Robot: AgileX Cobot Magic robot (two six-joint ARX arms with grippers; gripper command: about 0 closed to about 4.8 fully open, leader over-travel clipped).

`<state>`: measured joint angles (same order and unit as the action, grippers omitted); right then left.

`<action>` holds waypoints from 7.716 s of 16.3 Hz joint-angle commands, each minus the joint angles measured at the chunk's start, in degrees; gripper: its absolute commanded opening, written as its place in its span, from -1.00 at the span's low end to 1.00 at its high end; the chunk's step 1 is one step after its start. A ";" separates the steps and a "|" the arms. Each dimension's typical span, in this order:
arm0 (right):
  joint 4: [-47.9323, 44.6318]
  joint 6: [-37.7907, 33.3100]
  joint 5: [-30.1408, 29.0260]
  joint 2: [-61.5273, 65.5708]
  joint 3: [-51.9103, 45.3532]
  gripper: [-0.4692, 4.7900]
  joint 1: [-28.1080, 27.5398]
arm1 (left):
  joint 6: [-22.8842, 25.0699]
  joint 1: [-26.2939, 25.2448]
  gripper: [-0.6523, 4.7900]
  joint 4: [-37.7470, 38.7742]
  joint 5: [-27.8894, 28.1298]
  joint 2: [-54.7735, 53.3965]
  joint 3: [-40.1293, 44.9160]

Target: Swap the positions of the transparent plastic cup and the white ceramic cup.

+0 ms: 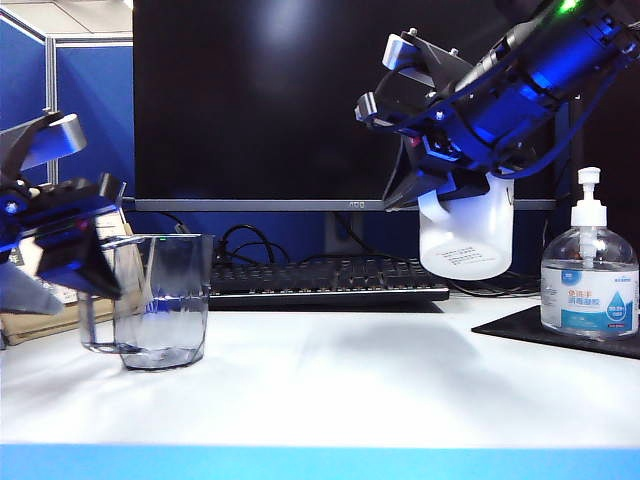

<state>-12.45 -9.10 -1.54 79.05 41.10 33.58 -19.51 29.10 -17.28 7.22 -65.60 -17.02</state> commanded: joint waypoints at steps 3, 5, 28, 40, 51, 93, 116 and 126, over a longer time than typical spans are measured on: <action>-2.60 0.74 -0.17 -1.03 0.59 -0.84 0.11 | 0.42 -0.15 -0.01 -3.74 3.78 0.00 -0.22; -2.29 0.77 -0.35 -1.62 0.59 -0.84 0.11 | 1.27 -0.20 -0.01 -4.81 4.59 -1.84 -0.20; 2.47 0.81 -1.57 -8.02 0.59 -0.84 0.11 | 2.64 -0.33 -0.78 -1.53 -6.97 -7.78 -8.57; 20.57 10.69 0.55 -11.41 18.82 -0.84 -0.09 | 8.81 11.72 -0.78 -0.61 -10.86 -19.80 -26.21; 22.93 12.22 2.69 -16.59 19.17 -0.84 -3.02 | 9.77 17.73 -0.78 0.50 -17.38 -38.58 -45.07; 24.24 12.28 1.40 -17.27 19.15 -0.84 -3.13 | 12.11 20.00 -0.07 9.57 -19.87 -52.43 -58.05; 17.38 8.44 -15.02 -11.30 19.15 -0.84 -2.54 | 11.96 9.31 -0.78 47.54 6.67 -27.82 -57.79; 8.57 7.82 -22.77 1.05 19.19 -0.84 7.41 | 8.92 8.24 -0.78 52.92 14.69 12.83 -46.03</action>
<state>0.60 -1.83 -23.62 79.70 59.59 39.99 -9.50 37.36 34.68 21.69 -55.02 -64.27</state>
